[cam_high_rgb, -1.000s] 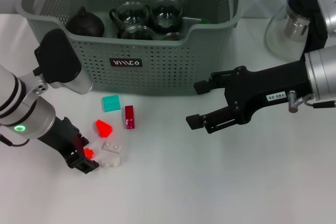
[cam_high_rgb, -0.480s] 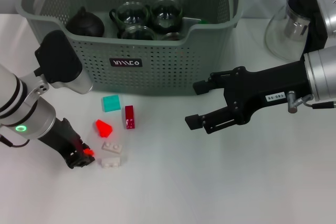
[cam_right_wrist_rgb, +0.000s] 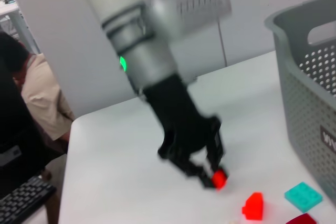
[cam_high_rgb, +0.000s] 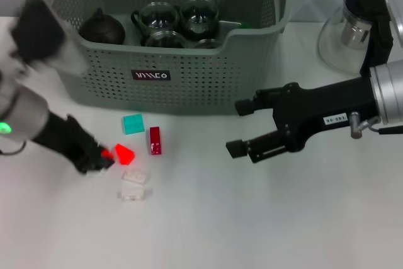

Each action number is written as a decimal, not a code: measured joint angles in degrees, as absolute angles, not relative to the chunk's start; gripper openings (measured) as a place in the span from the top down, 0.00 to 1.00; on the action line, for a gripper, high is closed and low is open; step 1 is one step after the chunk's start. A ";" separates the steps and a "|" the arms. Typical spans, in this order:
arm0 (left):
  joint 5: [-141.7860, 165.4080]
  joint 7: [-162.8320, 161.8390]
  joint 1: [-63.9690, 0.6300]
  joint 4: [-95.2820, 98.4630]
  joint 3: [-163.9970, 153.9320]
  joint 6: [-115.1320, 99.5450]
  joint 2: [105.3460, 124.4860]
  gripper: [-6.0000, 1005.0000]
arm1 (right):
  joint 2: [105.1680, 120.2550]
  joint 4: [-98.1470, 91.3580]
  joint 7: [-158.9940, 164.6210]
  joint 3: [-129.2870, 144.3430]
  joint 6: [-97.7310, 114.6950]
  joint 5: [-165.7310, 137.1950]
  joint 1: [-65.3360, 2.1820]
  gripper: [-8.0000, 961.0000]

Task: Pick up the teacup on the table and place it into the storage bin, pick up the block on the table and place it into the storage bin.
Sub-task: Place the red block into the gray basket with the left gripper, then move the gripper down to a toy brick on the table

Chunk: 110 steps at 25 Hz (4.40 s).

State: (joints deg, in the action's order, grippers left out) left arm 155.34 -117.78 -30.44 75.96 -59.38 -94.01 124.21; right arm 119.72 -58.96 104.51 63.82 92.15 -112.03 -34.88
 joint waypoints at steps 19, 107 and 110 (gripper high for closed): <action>130.86 -119.36 -45.25 66.31 -35.13 -86.72 115.84 0.79 | 118.14 -56.66 104.86 63.63 94.89 -112.15 -34.67 0.01; 155.96 -116.61 -33.02 70.60 -67.85 -96.40 124.28 0.11 | 117.33 -48.39 101.35 59.33 90.45 -112.24 -35.47 0.02; 156.09 -113.61 -33.17 69.74 -68.07 -94.95 124.21 0.12 | 117.35 -48.35 101.35 59.32 90.33 -112.24 -35.45 0.02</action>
State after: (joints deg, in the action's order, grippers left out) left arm 156.09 -113.61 -33.17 69.74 -68.07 -94.95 124.21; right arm 117.35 -48.35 101.35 59.32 90.33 -112.24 -35.45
